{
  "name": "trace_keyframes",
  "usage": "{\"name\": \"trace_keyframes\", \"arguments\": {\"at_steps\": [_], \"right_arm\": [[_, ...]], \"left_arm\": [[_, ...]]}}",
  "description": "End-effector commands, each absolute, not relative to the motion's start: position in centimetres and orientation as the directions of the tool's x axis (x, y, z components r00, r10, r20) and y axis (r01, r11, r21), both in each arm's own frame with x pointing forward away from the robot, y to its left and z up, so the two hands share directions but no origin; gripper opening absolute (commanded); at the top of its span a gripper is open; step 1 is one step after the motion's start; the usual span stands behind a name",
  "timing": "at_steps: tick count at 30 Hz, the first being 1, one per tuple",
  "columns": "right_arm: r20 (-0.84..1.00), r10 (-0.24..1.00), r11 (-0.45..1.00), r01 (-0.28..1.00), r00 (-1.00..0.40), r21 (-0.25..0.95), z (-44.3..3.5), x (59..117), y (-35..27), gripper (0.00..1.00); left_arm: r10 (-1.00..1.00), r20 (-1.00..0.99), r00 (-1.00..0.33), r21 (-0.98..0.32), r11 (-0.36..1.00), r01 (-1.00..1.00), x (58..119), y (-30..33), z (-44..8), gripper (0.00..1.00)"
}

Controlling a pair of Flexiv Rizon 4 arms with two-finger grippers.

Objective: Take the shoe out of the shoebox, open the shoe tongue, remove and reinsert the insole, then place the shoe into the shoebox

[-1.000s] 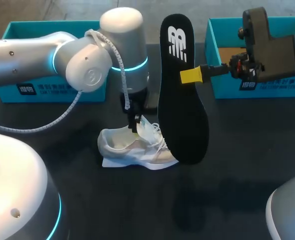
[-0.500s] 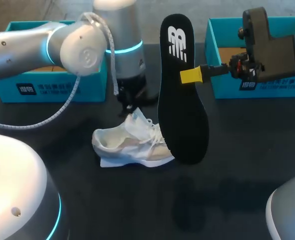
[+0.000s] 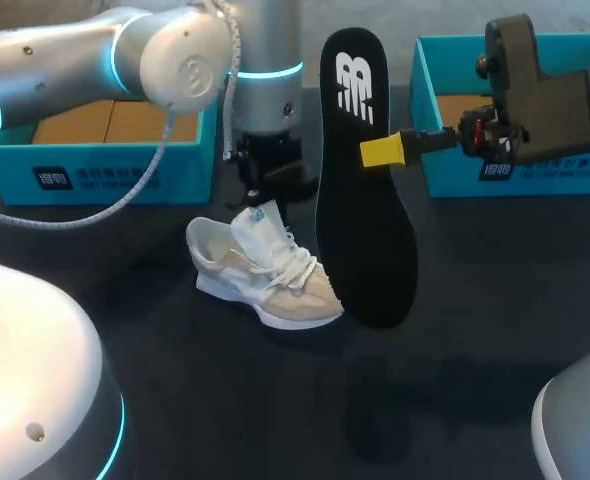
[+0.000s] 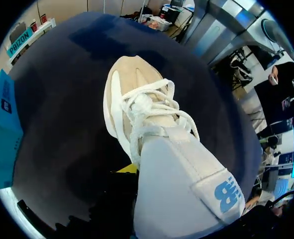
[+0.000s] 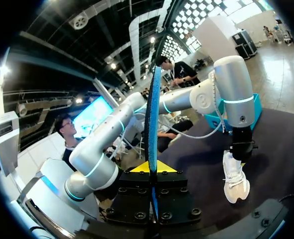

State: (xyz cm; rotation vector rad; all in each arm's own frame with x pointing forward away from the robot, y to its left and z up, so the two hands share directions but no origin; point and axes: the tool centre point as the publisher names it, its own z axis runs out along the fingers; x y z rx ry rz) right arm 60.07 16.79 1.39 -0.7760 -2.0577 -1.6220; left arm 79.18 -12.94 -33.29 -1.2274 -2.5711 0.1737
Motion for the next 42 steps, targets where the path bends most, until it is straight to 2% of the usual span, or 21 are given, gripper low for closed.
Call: {"name": "trace_keyframes", "arguments": {"at_steps": [1, 6, 24, 26, 42], "right_arm": [[0.624, 0.173, 0.174, 0.647, -0.762, 0.742, 1.4, 60.4, 17.2, 0.00], [0.624, 0.173, 0.174, 0.647, -0.762, 0.742, 1.4, 60.4, 17.2, 0.00], [0.624, 0.173, 0.174, 0.647, -0.762, 0.742, 1.4, 60.4, 17.2, 0.00], [0.624, 0.173, 0.174, 0.647, -0.762, 0.742, 1.4, 60.4, 17.2, 0.00], [0.624, 0.173, 0.174, 0.647, -0.762, 0.742, 1.4, 60.4, 17.2, 0.00]], "left_arm": [[0.830, 0.218, -0.513, -0.216, 0.553, 0.804, 79.1, -13.6, -32.6, 0.00], [0.915, 0.185, -0.357, -0.209, 0.392, 0.896, 78.9, -13.4, -32.0, 0.00], [0.915, 0.185, -0.357, -0.209, 0.392, 0.896, 78.9, -13.4, -32.0, 0.00], [0.935, 0.163, -0.316, -0.211, 0.346, 0.914, 78.9, -13.5, -32.0, 0.00], [0.950, 0.228, -0.212, -0.036, 0.226, 0.974, 78.6, -15.3, -29.0, 0.00]]}}
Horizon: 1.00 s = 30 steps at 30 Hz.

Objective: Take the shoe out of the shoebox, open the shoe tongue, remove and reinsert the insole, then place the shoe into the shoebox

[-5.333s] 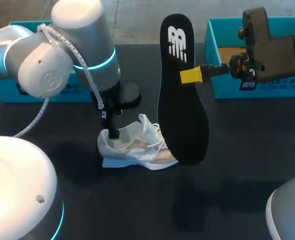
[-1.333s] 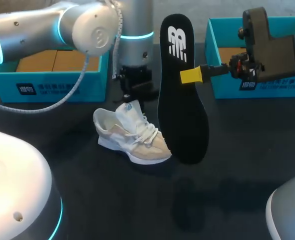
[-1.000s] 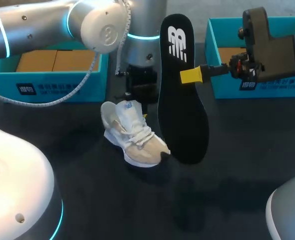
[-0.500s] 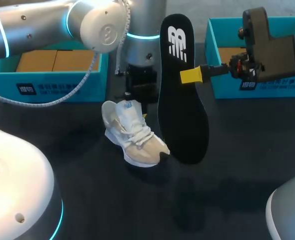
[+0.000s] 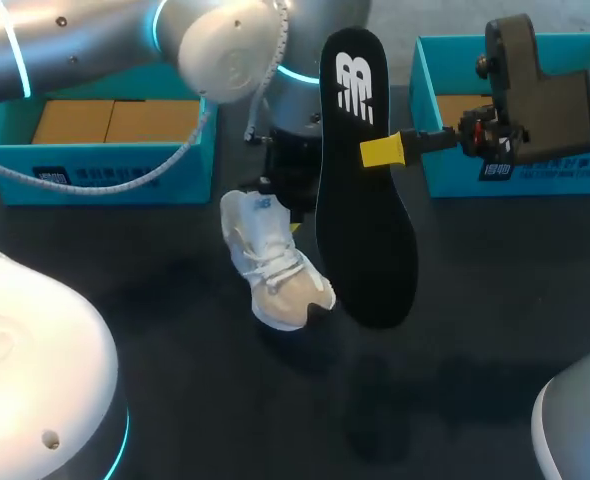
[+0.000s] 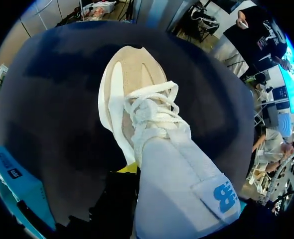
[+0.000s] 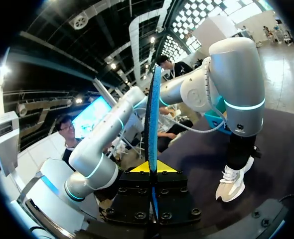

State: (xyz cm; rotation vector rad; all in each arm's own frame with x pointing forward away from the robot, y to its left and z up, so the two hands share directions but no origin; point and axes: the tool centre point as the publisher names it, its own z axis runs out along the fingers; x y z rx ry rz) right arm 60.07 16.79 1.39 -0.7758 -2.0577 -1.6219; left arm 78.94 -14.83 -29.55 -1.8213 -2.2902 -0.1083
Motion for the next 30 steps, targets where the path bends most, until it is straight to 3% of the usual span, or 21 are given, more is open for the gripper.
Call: {"name": "trace_keyframes", "arguments": {"at_steps": [1, 10, 30], "right_arm": [[0.624, 0.173, 0.174, 0.647, -0.762, 0.742, 1.4, 60.4, 17.2, 0.00], [0.624, 0.173, 0.174, 0.647, -0.762, 0.742, 1.4, 60.4, 17.2, 0.00], [0.624, 0.173, 0.174, 0.647, -0.762, 0.742, 1.4, 60.4, 17.2, 0.00]], "left_arm": [[0.950, 0.233, -0.207, -0.027, 0.219, 0.975, 78.6, -15.3, -29.1, 0.00], [0.953, 0.298, -0.064, 0.079, 0.042, 0.996, 79.6, -17.1, -29.4, 0.00], [0.936, 0.350, 0.013, 0.217, -0.094, 0.972, 82.9, -21.0, -30.7, 0.00]]}}
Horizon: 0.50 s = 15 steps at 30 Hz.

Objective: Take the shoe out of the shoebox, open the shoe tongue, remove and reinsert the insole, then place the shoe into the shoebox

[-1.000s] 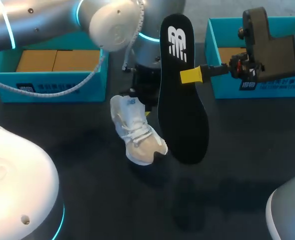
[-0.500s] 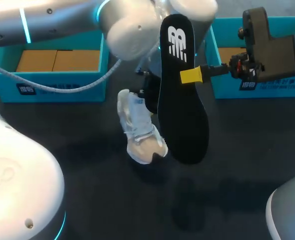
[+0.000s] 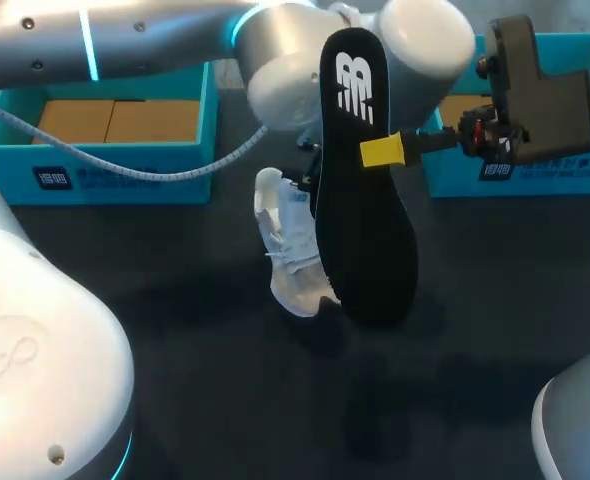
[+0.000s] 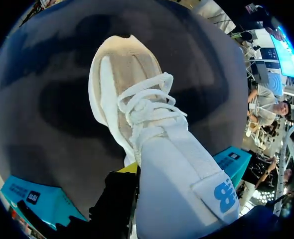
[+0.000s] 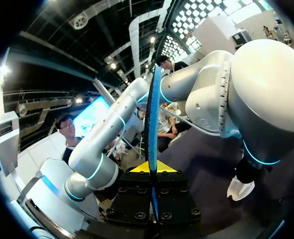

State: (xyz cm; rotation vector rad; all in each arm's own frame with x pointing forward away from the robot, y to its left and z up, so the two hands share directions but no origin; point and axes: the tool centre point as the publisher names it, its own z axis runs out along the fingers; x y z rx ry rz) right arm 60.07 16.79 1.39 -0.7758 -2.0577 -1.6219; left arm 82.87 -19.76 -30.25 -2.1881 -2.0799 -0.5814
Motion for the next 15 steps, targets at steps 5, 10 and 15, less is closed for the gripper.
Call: {"name": "trace_keyframes", "arguments": {"at_steps": [5, 10, 15], "right_arm": [[0.624, 0.173, 0.174, 0.647, -0.762, 0.742, 1.4, 60.4, 17.2, 0.00], [0.624, 0.173, 0.174, 0.647, -0.762, 0.742, 1.4, 60.4, 17.2, 0.00], [0.624, 0.173, 0.174, 0.647, -0.762, 0.742, 1.4, 60.4, 17.2, 0.00]], "left_arm": [[0.939, 0.344, 0.029, 0.217, -0.110, 0.970, 83.5, -21.6, -30.8, 0.00], [0.939, 0.336, 0.065, 0.184, -0.133, 0.974, 83.3, -22.1, -32.2, 0.00], [0.948, 0.305, 0.093, 0.118, -0.134, 0.984, 83.0, -22.3, -33.5, 0.00]]}}
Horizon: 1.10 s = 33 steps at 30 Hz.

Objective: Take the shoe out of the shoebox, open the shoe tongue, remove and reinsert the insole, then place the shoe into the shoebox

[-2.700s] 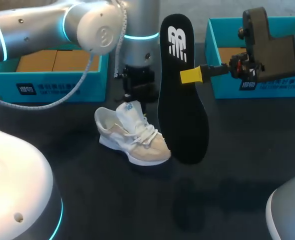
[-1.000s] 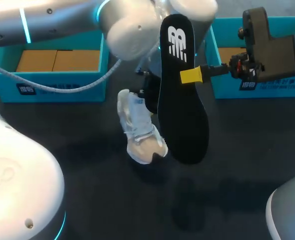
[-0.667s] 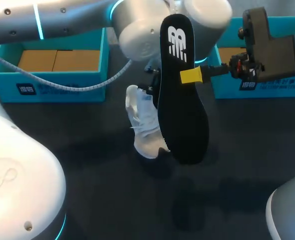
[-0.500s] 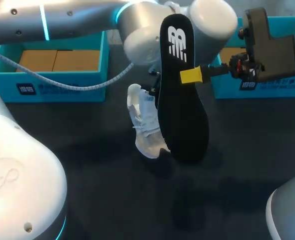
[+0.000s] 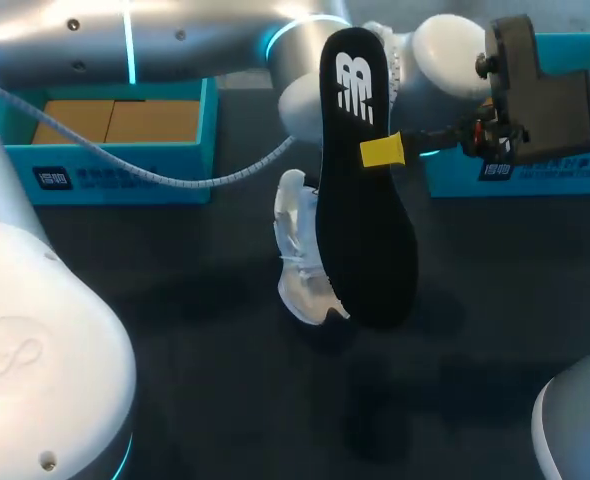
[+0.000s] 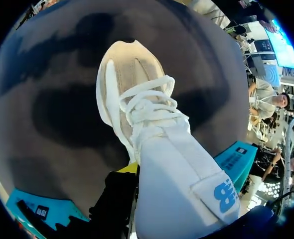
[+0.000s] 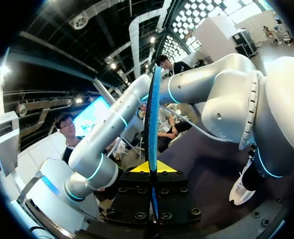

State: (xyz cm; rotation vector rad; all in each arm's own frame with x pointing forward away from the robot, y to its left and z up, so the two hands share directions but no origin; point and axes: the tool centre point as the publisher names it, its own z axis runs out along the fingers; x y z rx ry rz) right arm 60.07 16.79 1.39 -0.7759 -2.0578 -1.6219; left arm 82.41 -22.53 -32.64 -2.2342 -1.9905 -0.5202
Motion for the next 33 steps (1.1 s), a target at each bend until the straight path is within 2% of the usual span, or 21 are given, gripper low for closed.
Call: {"name": "trace_keyframes", "arguments": {"at_steps": [1, 15, 16, 17, 21, 22, 23, 33], "right_arm": [[0.624, 0.173, 0.174, 0.647, -0.762, 0.742, 1.4, 60.4, 17.2, 0.00], [0.624, 0.173, 0.174, 0.647, -0.762, 0.742, 1.4, 60.4, 17.2, 0.00], [0.624, 0.173, 0.174, 0.647, -0.762, 0.742, 1.4, 60.4, 17.2, 0.00], [0.624, 0.173, 0.174, 0.647, -0.762, 0.742, 1.4, 60.4, 17.2, 0.00], [0.624, 0.173, 0.174, 0.647, -0.762, 0.742, 1.4, 60.4, 17.2, 0.00], [0.624, 0.173, 0.174, 0.647, -0.762, 0.742, 1.4, 60.4, 17.2, 0.00], [0.624, 0.173, 0.174, 0.647, -0.762, 0.742, 1.4, 60.4, 17.2, 0.00], [0.624, 0.173, 0.174, 0.647, -0.762, 0.742, 1.4, 60.4, 17.2, 0.00]], "left_arm": [[0.949, 0.301, 0.097, 0.109, -0.136, 0.985, 82.9, -22.3, -33.7, 0.00], [0.963, 0.223, 0.153, -0.033, -0.150, 0.988, 80.6, -21.7, -36.1, 0.00], [0.963, 0.223, 0.152, -0.036, -0.147, 0.988, 80.5, -21.6, -36.2, 0.21], [0.963, 0.222, 0.152, -0.039, -0.147, 0.988, 80.5, -21.6, -36.3, 0.35], [0.968, 0.201, 0.153, -0.057, -0.144, 0.988, 80.3, -21.4, -36.3, 0.53], [0.969, 0.194, 0.156, -0.063, -0.146, 0.987, 80.3, -21.4, -36.2, 0.70], [0.969, 0.193, 0.156, -0.064, -0.146, 0.987, 80.3, -21.3, -36.1, 0.99], [0.982, 0.123, 0.142, -0.036, -0.138, 0.990, 80.5, -21.4, -33.0, 1.00]]}}
